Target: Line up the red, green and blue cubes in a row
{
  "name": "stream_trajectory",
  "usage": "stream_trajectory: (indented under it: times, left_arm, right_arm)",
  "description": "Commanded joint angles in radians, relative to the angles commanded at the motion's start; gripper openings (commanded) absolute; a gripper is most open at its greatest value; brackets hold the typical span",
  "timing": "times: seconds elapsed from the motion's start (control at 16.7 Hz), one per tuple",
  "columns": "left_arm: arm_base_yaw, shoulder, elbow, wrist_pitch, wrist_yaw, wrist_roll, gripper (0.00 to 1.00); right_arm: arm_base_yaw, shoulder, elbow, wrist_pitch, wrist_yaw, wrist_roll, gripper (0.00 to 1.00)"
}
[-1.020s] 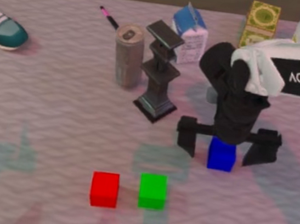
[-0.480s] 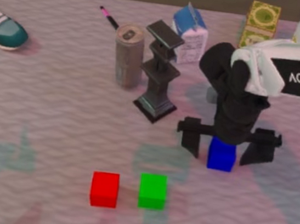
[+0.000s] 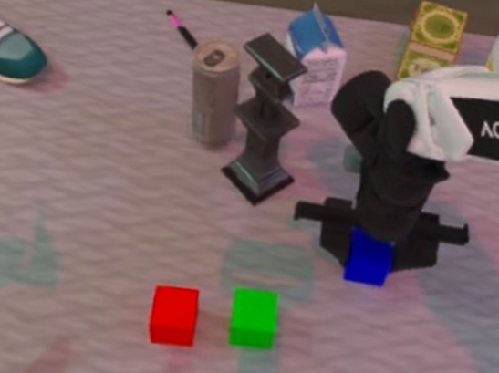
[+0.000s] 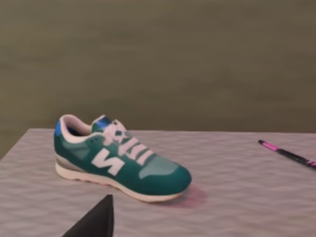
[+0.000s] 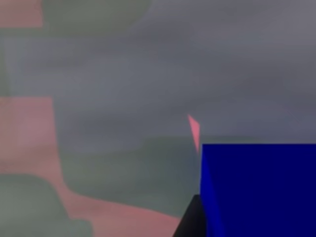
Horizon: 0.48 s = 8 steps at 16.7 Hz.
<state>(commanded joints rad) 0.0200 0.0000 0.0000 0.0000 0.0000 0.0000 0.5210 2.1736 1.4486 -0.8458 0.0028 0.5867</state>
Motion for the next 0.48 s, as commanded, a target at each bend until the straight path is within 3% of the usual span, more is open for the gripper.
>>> stream_trajectory:
  times: [0.48]
  left_arm:
    - [0.000, 0.000, 0.000, 0.000, 0.000, 0.000, 1.00]
  right_arm:
    - [0.000, 0.000, 0.000, 0.000, 0.000, 0.000, 0.00]
